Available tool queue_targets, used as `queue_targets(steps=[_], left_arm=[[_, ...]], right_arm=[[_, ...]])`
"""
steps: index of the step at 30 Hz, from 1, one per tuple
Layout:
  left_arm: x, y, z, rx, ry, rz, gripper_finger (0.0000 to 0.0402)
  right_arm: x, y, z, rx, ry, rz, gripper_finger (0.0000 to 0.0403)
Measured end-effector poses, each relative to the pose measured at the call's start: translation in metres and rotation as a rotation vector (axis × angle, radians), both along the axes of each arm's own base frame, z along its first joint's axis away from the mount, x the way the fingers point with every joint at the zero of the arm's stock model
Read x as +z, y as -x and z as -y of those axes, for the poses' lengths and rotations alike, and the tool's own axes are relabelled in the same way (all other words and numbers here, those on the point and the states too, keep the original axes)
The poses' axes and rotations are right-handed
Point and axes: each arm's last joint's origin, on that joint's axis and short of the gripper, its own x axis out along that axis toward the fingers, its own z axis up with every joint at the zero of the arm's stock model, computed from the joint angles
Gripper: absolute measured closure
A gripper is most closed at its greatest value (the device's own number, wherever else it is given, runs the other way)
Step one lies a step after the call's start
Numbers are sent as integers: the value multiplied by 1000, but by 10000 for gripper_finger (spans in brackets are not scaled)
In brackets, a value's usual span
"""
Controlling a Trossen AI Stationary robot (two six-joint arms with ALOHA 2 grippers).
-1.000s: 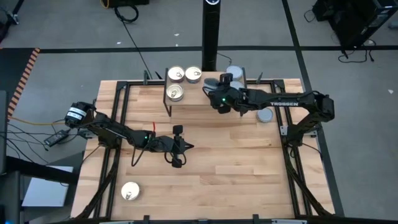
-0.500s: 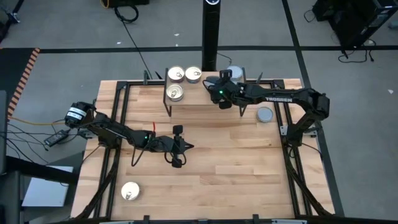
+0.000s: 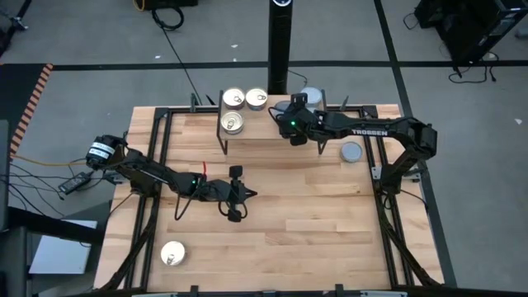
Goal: Stack canned seafood by type on shelf
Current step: Put the left green tuna can on the shelf
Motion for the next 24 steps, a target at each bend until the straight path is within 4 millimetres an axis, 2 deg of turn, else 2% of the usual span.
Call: queue_targets(steps=[9,24], left_arm=[[0,0,0,0,0,0,396],[0,0,0,0,0,-2,396]], right_arm=[[0,-3,-9,11,16,-4,133],[2,-5,-19,-3,81,-37,131]])
